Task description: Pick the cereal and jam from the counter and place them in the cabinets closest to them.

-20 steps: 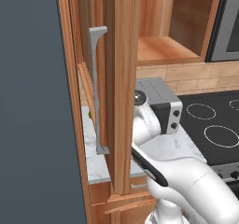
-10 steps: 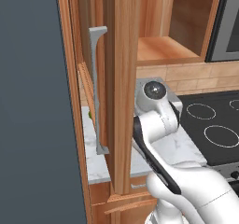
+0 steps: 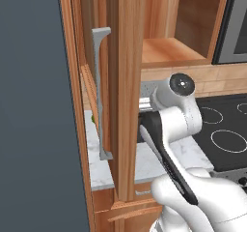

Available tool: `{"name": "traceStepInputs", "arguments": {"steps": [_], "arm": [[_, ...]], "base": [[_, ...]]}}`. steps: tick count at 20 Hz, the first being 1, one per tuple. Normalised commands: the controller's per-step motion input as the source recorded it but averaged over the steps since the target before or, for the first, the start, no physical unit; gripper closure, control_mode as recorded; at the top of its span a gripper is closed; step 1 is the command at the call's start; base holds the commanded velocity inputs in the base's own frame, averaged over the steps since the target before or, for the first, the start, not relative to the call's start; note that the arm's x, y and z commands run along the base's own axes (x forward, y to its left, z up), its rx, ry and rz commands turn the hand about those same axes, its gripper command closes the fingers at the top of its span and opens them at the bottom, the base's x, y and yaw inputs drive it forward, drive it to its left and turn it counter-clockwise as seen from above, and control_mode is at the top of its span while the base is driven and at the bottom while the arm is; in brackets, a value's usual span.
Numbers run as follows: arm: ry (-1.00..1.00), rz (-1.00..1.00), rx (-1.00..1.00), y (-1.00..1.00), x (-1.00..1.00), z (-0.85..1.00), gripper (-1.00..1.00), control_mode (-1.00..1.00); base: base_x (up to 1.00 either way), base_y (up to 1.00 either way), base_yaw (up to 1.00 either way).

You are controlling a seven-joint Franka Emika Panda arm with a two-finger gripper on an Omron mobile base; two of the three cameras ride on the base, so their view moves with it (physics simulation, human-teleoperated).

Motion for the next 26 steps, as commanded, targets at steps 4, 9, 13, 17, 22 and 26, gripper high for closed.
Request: {"name": "traceStepInputs", "arguments": {"steps": [4, 9, 13, 17, 22, 26], "arm": [[-0.07, 0.00, 0.02, -0.14, -0.20, 0.66, 1.00, -1.00], [-0.05, 0.00, 0.01, -0.14, -0.19, 0.66, 1.00, -1.00], [-0.05, 0.00, 0.01, -0.11, -0.13, 0.66, 1.00, -1.00], [-0.06, 0.00, 0.02, -0.09, -0.07, 0.58, 1.00, -1.00], [-0.07, 0.00, 0.03, -0.09, -0.01, 0.53, 1.00, -1.00], [-0.07, 0.00, 0.03, -0.11, 0.00, 0.34, 1.00, -1.00]], "base": [[0.00, 0.00, 0.00], [0.00, 0.00, 0.00], [0.00, 0.00, 0.00], [0.00, 0.00, 0.00], [0.00, 0.00, 0.00], [0.00, 0.00, 0.00]]}}
